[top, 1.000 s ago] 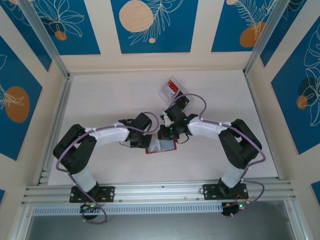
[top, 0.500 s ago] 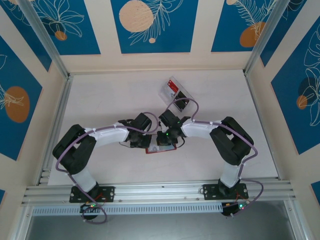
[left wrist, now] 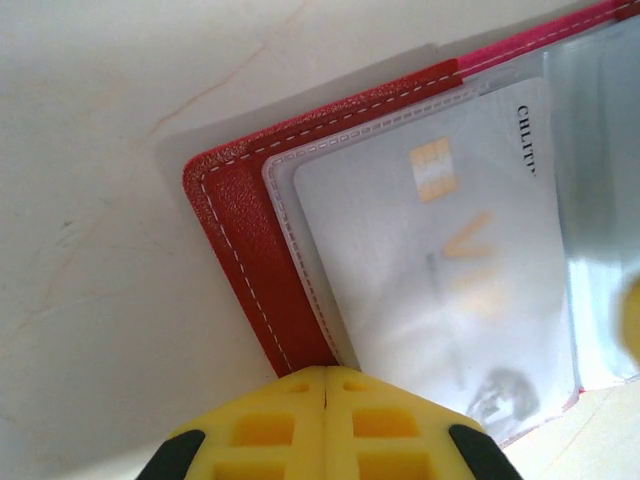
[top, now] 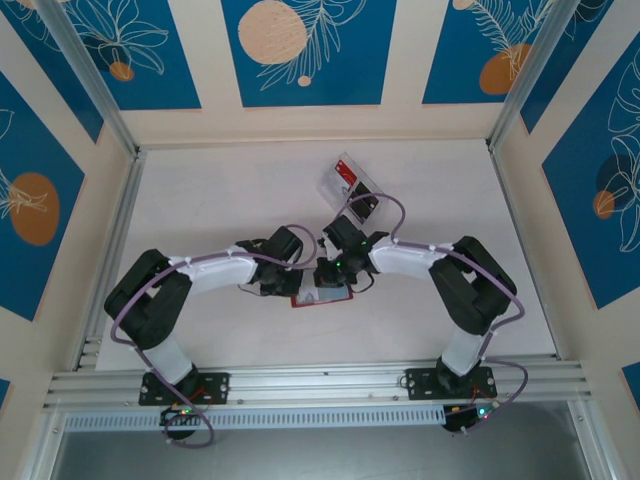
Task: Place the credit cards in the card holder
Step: Insert the credit card into the card slot, then flip over the card slot in the card holder.
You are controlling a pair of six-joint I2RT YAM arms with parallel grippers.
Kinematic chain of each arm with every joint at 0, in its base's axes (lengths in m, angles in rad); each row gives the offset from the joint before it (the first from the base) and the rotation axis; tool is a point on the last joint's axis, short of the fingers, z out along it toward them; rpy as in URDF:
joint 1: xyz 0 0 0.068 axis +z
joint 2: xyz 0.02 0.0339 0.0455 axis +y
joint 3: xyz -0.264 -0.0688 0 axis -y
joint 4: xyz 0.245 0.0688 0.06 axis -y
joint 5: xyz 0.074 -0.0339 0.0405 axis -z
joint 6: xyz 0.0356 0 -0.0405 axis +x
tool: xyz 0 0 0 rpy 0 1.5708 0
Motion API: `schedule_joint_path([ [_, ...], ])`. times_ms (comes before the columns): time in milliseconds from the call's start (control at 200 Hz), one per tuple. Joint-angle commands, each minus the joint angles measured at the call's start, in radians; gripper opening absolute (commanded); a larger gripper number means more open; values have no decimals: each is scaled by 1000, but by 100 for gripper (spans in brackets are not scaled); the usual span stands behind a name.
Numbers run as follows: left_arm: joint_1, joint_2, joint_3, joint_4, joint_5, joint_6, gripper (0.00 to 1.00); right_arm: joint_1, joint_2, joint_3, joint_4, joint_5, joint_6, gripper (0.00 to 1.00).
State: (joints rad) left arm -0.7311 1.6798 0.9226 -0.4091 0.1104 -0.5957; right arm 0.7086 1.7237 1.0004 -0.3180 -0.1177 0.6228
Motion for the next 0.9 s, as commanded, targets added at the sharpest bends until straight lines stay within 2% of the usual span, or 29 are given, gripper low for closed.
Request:
schedule_joint_path([
  [0,-14,24,-34,19,-11,-6,0,-34,-58,61,-134,80,-78,0],
  [370,-13,10,-34,11,-17,-8,0,-57,77,135,-239,223,-109,0],
  [555,-14,15,-31,10,-15,-5,0,-34,119,136,-249,233,-96,0],
  [700,-14,19,-26,12,-13,-6,0,-12,154,148,-234,177,-87,0],
  [895,-14,16,-22,5,-14,-4,0,-34,157,126,-141,-1,-49,0],
])
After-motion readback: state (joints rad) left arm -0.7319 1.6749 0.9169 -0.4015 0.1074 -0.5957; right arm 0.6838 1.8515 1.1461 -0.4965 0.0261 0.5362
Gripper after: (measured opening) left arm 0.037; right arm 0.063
